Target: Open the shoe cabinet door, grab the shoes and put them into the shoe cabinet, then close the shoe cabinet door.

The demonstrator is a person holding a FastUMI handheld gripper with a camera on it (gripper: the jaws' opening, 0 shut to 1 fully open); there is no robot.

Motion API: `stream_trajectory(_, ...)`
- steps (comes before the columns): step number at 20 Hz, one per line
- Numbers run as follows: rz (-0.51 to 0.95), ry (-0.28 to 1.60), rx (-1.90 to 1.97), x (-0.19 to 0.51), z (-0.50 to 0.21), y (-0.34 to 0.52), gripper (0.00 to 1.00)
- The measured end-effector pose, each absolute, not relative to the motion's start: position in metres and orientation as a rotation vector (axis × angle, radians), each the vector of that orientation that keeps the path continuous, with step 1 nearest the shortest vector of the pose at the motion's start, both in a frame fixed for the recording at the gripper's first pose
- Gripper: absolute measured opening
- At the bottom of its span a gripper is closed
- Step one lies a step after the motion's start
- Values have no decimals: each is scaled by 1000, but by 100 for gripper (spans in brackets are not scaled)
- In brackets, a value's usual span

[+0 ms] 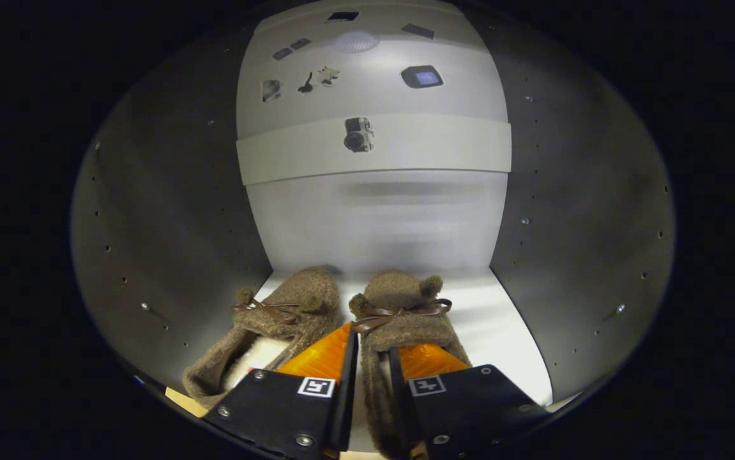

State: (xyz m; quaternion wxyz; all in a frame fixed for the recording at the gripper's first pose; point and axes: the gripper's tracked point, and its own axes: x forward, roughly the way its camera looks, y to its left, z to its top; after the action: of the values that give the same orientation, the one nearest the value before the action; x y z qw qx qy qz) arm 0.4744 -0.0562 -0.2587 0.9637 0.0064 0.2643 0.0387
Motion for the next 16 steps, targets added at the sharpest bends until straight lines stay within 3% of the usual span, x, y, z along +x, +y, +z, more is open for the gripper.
stream_trajectory(3,61,521,-20,458,-250,-55,50)
stream_trajectory(7,35,435,-67,427,-215,-51,66)
stream_trajectory(11,13,376,-97,392,-186,-46,76)
stream_trajectory(16,-9,358,-79,328,-157,-39,81)
